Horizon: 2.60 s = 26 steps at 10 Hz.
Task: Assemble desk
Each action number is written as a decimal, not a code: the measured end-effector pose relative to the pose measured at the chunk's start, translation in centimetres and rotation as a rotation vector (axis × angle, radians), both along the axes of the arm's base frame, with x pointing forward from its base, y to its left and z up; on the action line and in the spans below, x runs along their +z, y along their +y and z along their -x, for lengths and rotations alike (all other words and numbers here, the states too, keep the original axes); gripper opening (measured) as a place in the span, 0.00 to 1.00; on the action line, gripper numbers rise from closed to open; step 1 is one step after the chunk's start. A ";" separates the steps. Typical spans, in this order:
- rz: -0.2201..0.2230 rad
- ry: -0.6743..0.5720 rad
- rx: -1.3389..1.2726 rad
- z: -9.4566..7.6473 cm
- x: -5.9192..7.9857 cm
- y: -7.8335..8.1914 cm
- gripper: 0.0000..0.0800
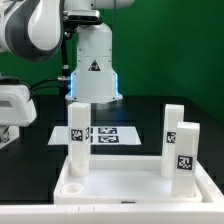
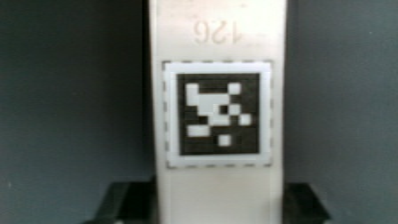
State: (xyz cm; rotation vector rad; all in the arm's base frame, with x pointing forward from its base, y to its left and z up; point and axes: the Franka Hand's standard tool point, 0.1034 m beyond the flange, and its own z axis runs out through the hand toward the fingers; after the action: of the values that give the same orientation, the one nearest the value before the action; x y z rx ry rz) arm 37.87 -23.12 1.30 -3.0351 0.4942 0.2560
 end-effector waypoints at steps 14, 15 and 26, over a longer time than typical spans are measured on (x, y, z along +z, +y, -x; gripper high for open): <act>-0.014 -0.108 1.180 -2.9 3.6 11.4 0.36; -0.013 -0.107 1.291 -2.9 3.6 11.4 0.36; -0.112 -0.027 2.472 -0.8 3.3 12.8 0.36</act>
Offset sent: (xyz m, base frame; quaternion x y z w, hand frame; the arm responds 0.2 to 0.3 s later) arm 0.0506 0.1000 0.0441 -0.0458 -0.0025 -0.1114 0.9927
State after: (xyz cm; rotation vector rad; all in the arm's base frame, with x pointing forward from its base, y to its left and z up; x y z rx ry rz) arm 38.68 -10.31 4.64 -1.5092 -2.8090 0.1599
